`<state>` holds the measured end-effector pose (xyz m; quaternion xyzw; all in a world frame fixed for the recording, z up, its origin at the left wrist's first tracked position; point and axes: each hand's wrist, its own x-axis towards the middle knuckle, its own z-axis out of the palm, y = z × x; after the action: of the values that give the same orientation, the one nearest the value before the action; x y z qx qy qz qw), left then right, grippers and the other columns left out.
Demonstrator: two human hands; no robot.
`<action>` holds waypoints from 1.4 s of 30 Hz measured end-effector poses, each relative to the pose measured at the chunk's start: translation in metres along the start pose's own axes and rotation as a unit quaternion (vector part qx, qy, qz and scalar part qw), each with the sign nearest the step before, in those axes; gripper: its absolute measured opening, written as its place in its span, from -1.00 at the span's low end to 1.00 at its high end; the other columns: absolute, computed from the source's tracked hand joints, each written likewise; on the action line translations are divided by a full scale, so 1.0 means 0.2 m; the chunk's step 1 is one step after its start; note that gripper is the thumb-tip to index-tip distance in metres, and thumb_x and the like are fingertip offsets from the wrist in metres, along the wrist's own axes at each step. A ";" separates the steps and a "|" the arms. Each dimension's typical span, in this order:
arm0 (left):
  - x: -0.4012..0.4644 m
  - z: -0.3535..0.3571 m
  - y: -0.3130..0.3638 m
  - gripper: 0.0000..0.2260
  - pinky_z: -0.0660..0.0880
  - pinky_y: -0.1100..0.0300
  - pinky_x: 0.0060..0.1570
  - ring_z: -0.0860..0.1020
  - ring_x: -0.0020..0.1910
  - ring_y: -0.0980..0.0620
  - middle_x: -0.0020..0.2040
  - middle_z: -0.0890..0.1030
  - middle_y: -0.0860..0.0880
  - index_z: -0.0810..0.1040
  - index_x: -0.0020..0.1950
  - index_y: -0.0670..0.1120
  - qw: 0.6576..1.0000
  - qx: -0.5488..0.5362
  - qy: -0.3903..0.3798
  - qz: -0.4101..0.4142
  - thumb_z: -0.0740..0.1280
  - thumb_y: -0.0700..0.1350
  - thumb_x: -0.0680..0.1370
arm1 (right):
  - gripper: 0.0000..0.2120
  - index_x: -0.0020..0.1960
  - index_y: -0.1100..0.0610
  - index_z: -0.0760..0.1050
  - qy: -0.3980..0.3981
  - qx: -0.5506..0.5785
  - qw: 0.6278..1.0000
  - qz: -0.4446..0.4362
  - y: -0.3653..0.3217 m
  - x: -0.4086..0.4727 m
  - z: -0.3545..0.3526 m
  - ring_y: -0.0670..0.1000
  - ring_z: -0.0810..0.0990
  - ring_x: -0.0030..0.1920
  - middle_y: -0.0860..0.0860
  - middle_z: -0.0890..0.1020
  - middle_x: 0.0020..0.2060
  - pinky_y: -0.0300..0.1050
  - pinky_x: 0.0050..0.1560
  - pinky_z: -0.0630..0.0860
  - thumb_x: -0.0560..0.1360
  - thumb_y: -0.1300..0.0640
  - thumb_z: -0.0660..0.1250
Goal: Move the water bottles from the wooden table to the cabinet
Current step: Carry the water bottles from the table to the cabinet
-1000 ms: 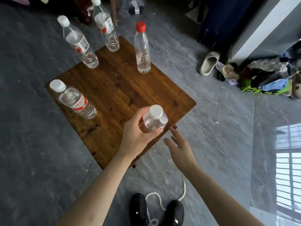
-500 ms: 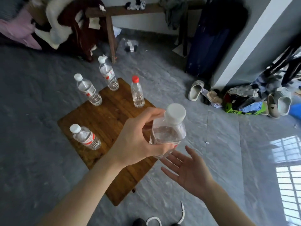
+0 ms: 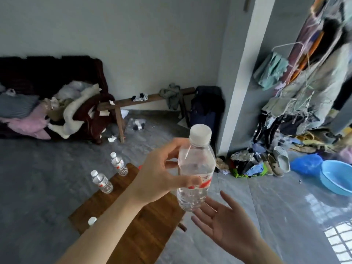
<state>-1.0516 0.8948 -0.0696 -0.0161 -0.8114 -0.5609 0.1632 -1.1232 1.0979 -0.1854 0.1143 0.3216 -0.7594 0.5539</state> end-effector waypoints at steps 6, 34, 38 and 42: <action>0.15 0.17 0.37 -0.41 0.65 0.04 0.12 0.69 0.16 -0.05 0.19 0.70 0.05 0.53 0.34 0.14 0.998 -0.028 -0.027 0.052 0.61 0.15 0.35 | -0.48 0.27 0.34 0.56 -0.029 -0.019 0.998 -0.047 -0.18 -0.34 0.12 0.26 0.64 0.18 0.26 0.61 0.22 0.20 0.34 0.46 0.49 -0.03 0.32; 0.81 0.55 0.55 -0.21 0.61 0.18 0.07 0.69 0.14 0.00 0.12 0.72 -0.01 0.50 0.34 -0.10 0.963 -0.204 -0.172 0.037 0.66 0.19 0.22 | -0.29 0.37 0.35 0.47 -0.037 0.088 0.977 -0.191 -0.63 -0.70 0.06 0.22 0.42 0.44 0.24 0.45 0.43 0.17 0.47 0.30 0.47 -0.19 0.32; 0.98 0.70 0.55 -0.26 0.63 0.17 0.02 0.70 0.13 0.01 0.14 0.72 -0.01 0.51 0.33 -0.06 0.946 -0.201 -0.251 0.044 0.66 0.08 0.23 | -0.28 0.37 0.36 0.47 0.004 0.122 0.962 -0.245 -0.69 -0.74 0.02 0.22 0.44 0.42 0.24 0.45 0.43 0.16 0.41 0.38 0.40 -0.13 0.40; 1.10 0.89 0.56 -0.33 0.67 0.05 0.05 0.70 0.13 -0.02 0.14 0.72 0.02 0.51 0.31 0.00 0.924 -0.181 -0.329 0.074 0.61 0.07 0.25 | -0.29 0.35 0.39 0.48 0.064 0.162 0.940 -0.292 -0.70 -0.80 -0.04 0.26 0.54 0.32 0.27 0.51 0.37 0.18 0.28 0.47 0.41 -0.13 0.35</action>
<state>-1.2801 1.0651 0.0377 -0.2896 -0.7003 -0.6478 -0.0777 -1.1948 1.2503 -0.0571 0.1520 0.2489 -0.9205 0.2599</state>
